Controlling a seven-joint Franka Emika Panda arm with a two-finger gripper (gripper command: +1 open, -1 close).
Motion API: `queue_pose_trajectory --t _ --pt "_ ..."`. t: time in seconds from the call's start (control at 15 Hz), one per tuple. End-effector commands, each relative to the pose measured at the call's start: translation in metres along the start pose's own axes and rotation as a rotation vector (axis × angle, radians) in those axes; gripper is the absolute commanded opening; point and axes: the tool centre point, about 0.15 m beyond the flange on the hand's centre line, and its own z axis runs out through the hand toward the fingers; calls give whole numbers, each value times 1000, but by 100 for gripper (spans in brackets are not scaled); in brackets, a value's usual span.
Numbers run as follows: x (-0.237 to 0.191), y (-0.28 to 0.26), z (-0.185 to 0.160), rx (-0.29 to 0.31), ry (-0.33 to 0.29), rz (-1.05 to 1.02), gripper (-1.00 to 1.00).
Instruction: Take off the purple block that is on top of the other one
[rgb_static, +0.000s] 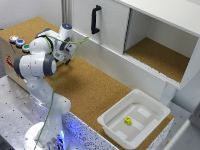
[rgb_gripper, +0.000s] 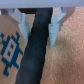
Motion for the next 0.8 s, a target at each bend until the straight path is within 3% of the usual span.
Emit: queue_pose_trajectory --t 0.0,0.27,0.53,0.73 --pt "76 -44 27 10 40 -42 100" --pt "76 -48 9 -12 77 -60 100" --pt "56 -32 -41 -140 131 -59 100" --pt "45 -22 -75 -180 149 -73 100"
